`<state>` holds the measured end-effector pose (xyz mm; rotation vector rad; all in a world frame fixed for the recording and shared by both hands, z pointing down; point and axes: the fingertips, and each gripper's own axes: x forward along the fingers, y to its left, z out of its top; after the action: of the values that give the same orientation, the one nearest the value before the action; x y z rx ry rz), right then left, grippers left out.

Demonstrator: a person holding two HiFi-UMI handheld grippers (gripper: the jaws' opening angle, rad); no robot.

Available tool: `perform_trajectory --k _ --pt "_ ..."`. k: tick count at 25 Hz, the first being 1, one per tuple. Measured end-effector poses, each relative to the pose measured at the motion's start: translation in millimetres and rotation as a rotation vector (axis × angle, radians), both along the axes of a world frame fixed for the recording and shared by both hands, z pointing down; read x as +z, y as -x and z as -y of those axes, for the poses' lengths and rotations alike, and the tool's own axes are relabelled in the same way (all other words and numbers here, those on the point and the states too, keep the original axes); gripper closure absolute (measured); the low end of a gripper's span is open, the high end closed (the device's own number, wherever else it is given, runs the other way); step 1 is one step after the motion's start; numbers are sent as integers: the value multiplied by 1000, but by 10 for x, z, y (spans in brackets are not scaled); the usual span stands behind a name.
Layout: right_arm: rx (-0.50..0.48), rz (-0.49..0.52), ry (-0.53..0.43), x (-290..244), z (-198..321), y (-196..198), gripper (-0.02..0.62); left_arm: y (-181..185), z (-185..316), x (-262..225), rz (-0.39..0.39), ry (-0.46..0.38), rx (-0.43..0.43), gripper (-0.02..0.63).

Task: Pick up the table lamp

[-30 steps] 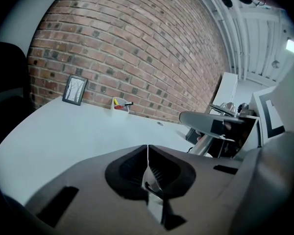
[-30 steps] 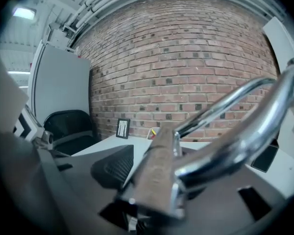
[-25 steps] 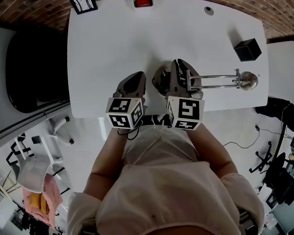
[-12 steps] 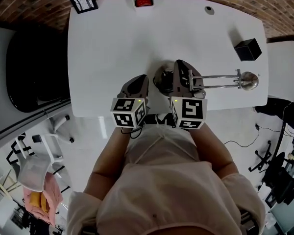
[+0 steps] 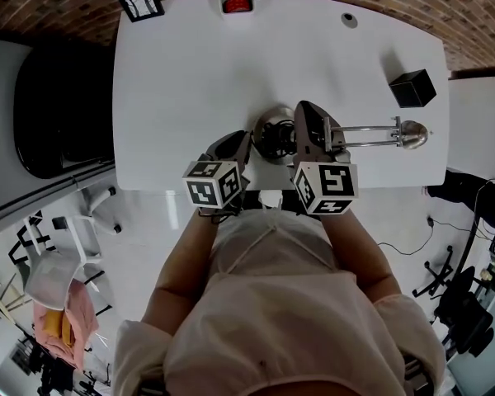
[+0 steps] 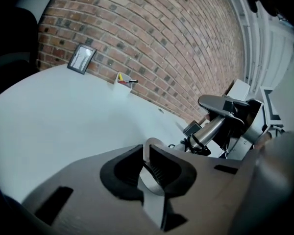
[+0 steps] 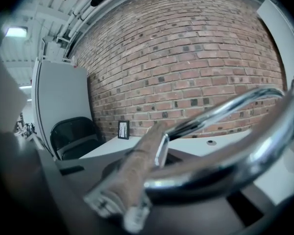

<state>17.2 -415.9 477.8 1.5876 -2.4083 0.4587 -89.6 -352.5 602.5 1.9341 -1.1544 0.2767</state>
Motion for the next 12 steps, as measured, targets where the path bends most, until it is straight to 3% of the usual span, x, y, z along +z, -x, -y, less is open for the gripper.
perform_trajectory --k 2,4,6,12 --pt "-21 21 13 -1 -6 -37 567 -82 -27 50 -22 42 -28 543" --pt "-40 42 25 -8 2 -69 566 -178 -57 107 -42 80 -35 422" --pt "-53 61 33 -18 21 -95 566 -248 -80 172 -58 114 -44 385" --pt "-87 103 33 -48 29 -149 566 -386 -187 365 -172 219 -97 380"
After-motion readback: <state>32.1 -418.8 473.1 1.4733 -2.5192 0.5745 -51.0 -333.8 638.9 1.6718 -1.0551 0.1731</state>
